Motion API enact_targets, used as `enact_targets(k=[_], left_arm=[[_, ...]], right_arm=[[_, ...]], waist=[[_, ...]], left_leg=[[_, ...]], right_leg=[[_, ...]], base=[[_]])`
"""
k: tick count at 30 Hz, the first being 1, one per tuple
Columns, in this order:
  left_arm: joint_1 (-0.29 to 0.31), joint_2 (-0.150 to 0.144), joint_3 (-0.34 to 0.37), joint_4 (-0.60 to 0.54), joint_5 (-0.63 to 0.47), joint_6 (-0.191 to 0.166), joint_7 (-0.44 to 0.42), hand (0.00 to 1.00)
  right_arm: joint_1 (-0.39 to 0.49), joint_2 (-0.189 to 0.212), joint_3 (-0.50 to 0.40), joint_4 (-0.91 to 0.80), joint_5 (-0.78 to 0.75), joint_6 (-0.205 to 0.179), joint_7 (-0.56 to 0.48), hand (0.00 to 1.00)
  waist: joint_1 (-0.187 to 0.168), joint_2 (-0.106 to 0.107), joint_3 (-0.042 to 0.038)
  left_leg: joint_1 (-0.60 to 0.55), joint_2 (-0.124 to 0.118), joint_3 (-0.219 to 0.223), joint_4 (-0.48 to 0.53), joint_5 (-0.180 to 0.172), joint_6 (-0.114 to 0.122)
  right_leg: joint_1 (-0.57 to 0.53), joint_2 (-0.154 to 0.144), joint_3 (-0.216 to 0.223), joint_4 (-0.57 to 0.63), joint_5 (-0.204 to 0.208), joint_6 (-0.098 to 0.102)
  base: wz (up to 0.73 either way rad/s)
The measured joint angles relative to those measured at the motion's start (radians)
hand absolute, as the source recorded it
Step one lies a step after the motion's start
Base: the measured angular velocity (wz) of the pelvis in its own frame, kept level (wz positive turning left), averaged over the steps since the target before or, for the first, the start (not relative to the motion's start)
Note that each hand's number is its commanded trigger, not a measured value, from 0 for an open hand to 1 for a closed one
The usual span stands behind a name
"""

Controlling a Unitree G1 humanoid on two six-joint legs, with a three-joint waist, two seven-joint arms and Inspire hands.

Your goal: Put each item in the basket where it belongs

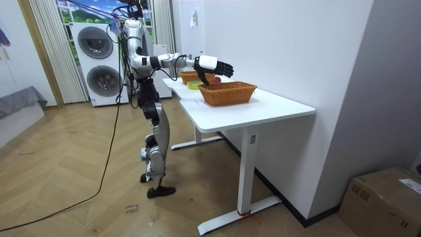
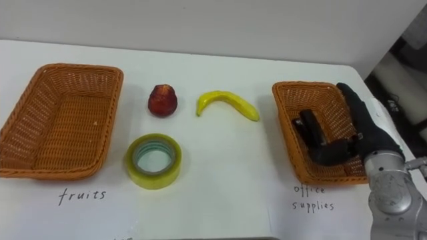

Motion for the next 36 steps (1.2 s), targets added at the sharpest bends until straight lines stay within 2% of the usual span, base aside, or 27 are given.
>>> enact_targets(k=[6, 10, 12, 17, 22, 30, 36], left_arm=[[-0.016, 0.0, -0.001, 0.0, 0.0, -0.001, 0.01, 0.0], [-0.023, -0.005, -0.002, 0.0, -0.001, -0.004, 0.019, 0.0], [-0.025, -0.006, -0.002, 0.002, -0.001, -0.019, 0.026, 0.0], [-0.033, -0.008, -0.001, 0.003, -0.001, -0.02, 0.04, 0.0], [-0.03, -0.008, -0.003, 0.005, 0.0, -0.017, 0.041, 0.0], [-0.052, -0.017, -0.025, 0.032, -0.014, -0.017, 0.039, 0.0], [-0.061, -0.021, -0.051, 0.03, -0.014, -0.017, 0.035, 0.0]], right_arm=[[0.0, 0.0, 0.0, -0.019, 0.08, -0.021, -0.036, 0.0], [0.0, 0.001, 0.001, -0.031, 0.146, -0.021, -0.045, 0.0], [-0.002, 0.001, 0.002, -0.053, 0.185, -0.024, -0.049, 0.0], [-0.011, 0.001, 0.006, -0.058, 0.242, -0.031, -0.057, 0.0], [-0.022, 0.001, 0.052, -0.084, 0.26, -0.031, -0.052, 0.0], [-0.119, 0.008, 0.142, -0.086, 0.307, -0.032, -0.053, 0.0], [-0.12, 0.009, 0.194, -0.086, 0.344, -0.034, -0.051, 0.0]], waist=[[0.007, 0.004, -0.0009], [0.022, 0.01, -0.001], [0.027, 0.012, 0.0], [0.052, 0.013, 0.0009], [0.055, 0.017, 0.0003], [0.081, 0.02, 0.0008], [0.105, 0.027, 0.0042]], left_leg=[[0.003, 0.0, 0.0, 0.001, 0.0, 0.0], [0.009, 0.0, 0.002, -0.001, 0.0, 0.0], [0.009, 0.001, 0.002, -0.002, 0.0, 0.0], [0.008, 0.0, 0.004, -0.003, 0.0, 0.0], [0.002, 0.0, -0.002, -0.001, 0.0, 0.0], [0.001, 0.0, -0.004, 0.0, 0.0, 0.0], [-0.002, 0.0, -0.012, -0.001, 0.0, 0.0]], right_leg=[[0.002, 0.0, 0.002, 0.001, 0.0, 0.0], [0.006, -0.001, 0.003, 0.005, 0.0, 0.0], [0.007, -0.001, 0.003, 0.005, 0.0, 0.0], [0.006, 0.0, 0.004, 0.005, 0.001, -0.001], [0.004, 0.0, 0.0, 0.005, 0.001, -0.001], [0.006, 0.0, -0.004, 0.001, 0.002, -0.001], [0.005, -0.001, -0.01, 0.001, 0.002, -0.001]], base=[[0.0], [0.0], [0.0], [0.0], [0.02], [0.0], [0.02]])
